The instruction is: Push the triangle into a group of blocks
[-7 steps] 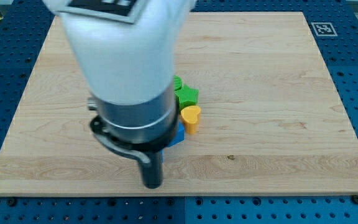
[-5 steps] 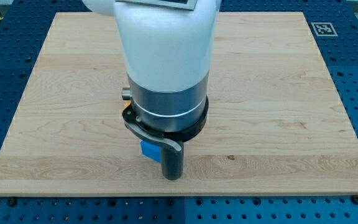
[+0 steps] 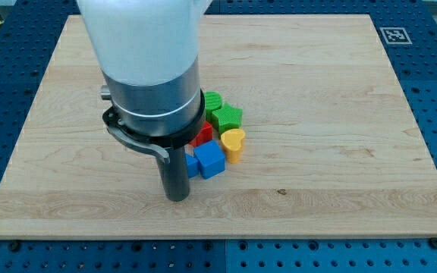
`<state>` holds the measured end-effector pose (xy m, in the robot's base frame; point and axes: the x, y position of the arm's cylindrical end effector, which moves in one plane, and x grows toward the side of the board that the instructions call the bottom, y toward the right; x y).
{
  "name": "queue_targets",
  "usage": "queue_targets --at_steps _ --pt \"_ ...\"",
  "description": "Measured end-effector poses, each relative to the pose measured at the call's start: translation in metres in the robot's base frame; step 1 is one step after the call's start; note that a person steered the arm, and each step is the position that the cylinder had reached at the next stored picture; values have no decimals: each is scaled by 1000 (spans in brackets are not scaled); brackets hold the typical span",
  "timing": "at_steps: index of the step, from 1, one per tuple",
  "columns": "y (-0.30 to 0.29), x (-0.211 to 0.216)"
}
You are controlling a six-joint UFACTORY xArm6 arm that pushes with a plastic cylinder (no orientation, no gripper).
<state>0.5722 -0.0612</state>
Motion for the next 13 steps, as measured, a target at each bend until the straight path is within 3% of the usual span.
queue_targets --at_steps 6,13 --pt "20 -3" --pt "-17 -44"
